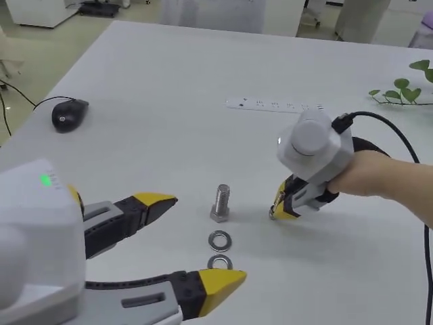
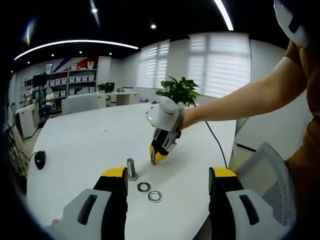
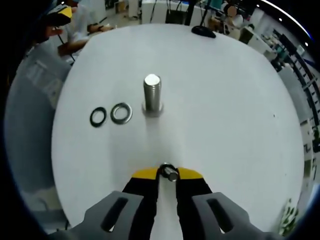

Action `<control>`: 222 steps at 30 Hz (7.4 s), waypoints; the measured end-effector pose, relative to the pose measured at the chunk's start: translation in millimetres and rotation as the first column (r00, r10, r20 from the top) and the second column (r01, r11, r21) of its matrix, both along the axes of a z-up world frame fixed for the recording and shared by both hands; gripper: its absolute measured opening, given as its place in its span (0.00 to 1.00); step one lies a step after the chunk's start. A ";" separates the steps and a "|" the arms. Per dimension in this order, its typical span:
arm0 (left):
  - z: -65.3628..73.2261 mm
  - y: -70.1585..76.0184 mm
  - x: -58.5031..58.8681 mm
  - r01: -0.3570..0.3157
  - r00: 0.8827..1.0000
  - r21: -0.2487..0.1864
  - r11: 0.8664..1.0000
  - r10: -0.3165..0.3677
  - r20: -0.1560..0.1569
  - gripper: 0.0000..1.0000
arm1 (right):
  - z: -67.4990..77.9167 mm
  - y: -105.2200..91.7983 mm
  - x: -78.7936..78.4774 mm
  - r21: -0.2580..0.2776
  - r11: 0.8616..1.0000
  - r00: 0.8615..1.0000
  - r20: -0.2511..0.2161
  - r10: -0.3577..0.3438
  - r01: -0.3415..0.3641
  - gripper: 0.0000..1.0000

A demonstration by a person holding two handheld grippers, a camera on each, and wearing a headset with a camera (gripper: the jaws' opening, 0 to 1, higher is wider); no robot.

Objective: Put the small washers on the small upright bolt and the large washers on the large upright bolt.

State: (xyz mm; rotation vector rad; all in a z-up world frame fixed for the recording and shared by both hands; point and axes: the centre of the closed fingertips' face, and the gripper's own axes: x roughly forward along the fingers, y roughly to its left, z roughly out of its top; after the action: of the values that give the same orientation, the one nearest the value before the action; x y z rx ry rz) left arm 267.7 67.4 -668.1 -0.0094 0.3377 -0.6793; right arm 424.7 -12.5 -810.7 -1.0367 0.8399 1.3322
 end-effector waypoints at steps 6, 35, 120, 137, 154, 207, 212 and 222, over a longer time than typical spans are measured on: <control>0.7 -1.8 0.7 0.005 1.000 0.002 1.000 -0.005 0.004 0.65 | 3.7 -5.5 1.2 0.018 1.000 1.000 0.007 -0.015 0.015 0.18; 15.2 -8.4 -9.2 0.044 0.998 0.018 0.999 -0.045 0.047 0.64 | 33.8 -1.2 -78.6 0.144 0.989 1.000 -0.008 -0.027 0.028 0.18; 6.8 3.4 -7.1 0.001 1.000 -0.024 1.000 0.000 0.029 0.64 | -13.6 75.8 -140.3 0.110 0.980 0.980 -0.092 0.177 -0.167 0.25; 6.1 2.8 -6.2 0.000 1.000 -0.015 1.000 0.000 0.028 0.64 | -12.5 72.6 -133.2 0.102 0.986 0.986 -0.088 0.142 -0.133 0.21; 4.8 0.4 -7.0 0.005 1.000 -0.011 1.000 -0.004 0.024 0.64 | 23.3 64.4 -117.3 0.114 0.984 0.989 -0.051 0.140 -0.134 0.22; -7.3 -3.6 -4.1 0.025 1.000 -0.018 1.000 -0.026 -0.011 0.62 | 24.8 85.1 -24.3 0.078 0.992 0.994 0.031 0.101 -0.103 0.22; -9.5 0.7 -4.2 0.016 1.000 -0.018 1.000 -0.016 -0.016 0.62 | 15.3 81.0 -21.3 0.073 0.993 0.995 0.026 0.095 -0.096 0.23; -9.2 2.6 -4.4 0.006 1.000 -0.014 1.000 -0.007 -0.018 0.62 | 5.8 73.2 -20.7 0.074 0.993 0.996 0.021 0.088 -0.089 0.24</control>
State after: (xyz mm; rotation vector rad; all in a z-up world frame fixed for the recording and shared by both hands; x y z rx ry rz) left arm 263.3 70.0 -677.4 -0.0276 0.3502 -0.6883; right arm 404.1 60.8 -804.9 -1.0348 0.7325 1.4169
